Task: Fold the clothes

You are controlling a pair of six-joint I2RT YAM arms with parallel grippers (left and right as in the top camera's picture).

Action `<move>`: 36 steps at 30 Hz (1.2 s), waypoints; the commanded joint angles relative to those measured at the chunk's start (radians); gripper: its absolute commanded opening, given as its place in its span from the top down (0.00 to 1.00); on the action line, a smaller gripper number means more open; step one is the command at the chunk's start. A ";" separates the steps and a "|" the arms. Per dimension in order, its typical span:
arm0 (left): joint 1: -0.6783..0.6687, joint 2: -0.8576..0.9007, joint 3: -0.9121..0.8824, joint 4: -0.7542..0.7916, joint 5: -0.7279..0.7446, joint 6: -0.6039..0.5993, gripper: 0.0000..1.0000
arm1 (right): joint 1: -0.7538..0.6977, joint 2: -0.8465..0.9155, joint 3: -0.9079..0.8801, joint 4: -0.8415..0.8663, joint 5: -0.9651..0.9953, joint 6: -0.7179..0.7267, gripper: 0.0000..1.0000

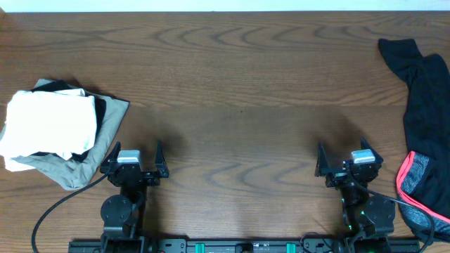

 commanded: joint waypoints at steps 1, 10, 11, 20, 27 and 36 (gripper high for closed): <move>0.000 -0.009 -0.018 -0.042 -0.012 -0.020 0.02 | -0.008 -0.007 -0.001 -0.005 -0.004 0.013 0.01; 0.029 -0.009 -0.018 -0.042 -0.012 -0.020 0.02 | -0.008 -0.007 -0.001 -0.005 -0.004 0.013 0.01; 0.031 -0.009 -0.018 -0.042 -0.013 -0.020 0.02 | -0.008 -0.007 -0.001 -0.005 -0.004 0.013 0.01; 0.032 -0.007 -0.018 -0.043 -0.013 -0.020 0.02 | -0.008 -0.007 -0.001 -0.005 -0.004 0.013 0.01; 0.031 -0.007 -0.018 -0.043 -0.013 -0.020 0.02 | -0.008 -0.007 -0.001 -0.005 -0.004 0.013 0.01; 0.031 -0.007 -0.018 -0.043 -0.012 -0.020 0.02 | -0.008 -0.007 -0.001 -0.005 -0.004 0.013 0.01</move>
